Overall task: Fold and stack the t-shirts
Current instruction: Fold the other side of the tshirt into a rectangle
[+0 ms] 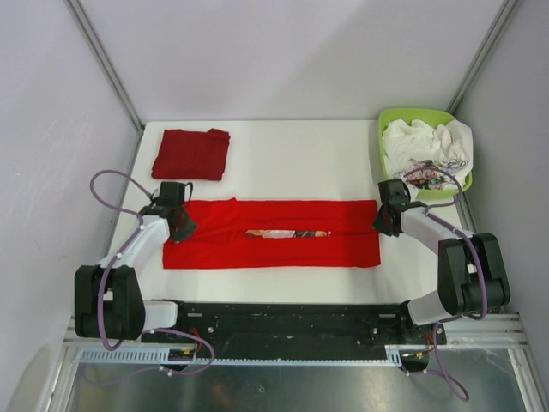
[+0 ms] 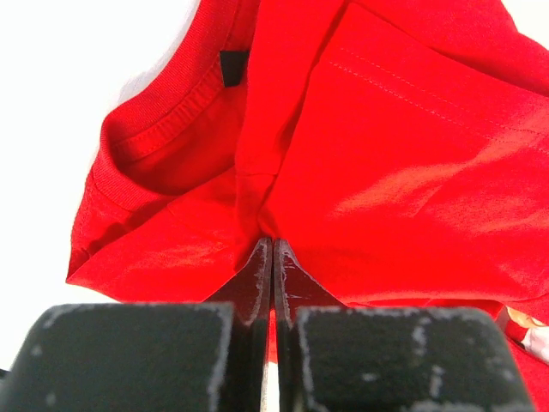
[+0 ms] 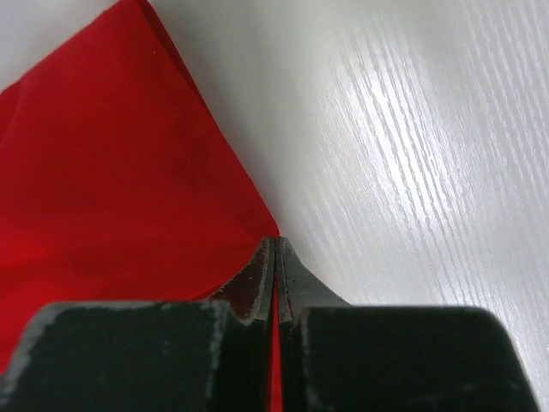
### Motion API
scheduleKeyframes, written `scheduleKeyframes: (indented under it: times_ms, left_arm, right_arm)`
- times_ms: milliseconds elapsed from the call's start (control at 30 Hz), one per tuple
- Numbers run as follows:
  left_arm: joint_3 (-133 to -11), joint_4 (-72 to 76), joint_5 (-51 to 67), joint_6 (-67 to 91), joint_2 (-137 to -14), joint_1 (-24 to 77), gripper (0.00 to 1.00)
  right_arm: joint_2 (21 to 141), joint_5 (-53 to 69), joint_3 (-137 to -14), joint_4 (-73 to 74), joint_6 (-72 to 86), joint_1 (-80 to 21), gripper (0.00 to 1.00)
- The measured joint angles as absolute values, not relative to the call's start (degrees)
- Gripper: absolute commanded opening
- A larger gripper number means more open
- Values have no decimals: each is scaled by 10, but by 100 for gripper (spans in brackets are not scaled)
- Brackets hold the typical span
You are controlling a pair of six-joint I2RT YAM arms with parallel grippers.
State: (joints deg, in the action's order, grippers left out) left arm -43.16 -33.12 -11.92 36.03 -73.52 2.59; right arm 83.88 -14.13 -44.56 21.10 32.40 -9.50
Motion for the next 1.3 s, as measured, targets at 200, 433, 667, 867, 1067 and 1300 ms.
scheduleKeyframes:
  times_ms: [200, 433, 667, 867, 1067, 1300]
  left_arm:
    - [-431, -331, -119, 361, -740, 26, 0]
    - [-425, -324, -116, 363, -743, 26, 15]
    - [-398, -319, -95, 379, -742, 25, 63]
    - [-416, -321, -72, 364, -691, 25, 49]
    - [-509, -308, -57, 330, -738, 25, 41]
    - [-571, -301, -90, 314, -839, 25, 36]
  right_arm:
    - [839, -136, -430, 210, 325, -95, 7]
    - [832, -128, -430, 208, 325, -86, 34]
    - [787, -124, -441, 227, 324, -83, 40]
    - [774, -102, -474, 221, 328, -112, 35]
    - [814, -43, -486, 149, 340, -185, 35]
    - [943, 34, -556, 24, 345, -279, 35]
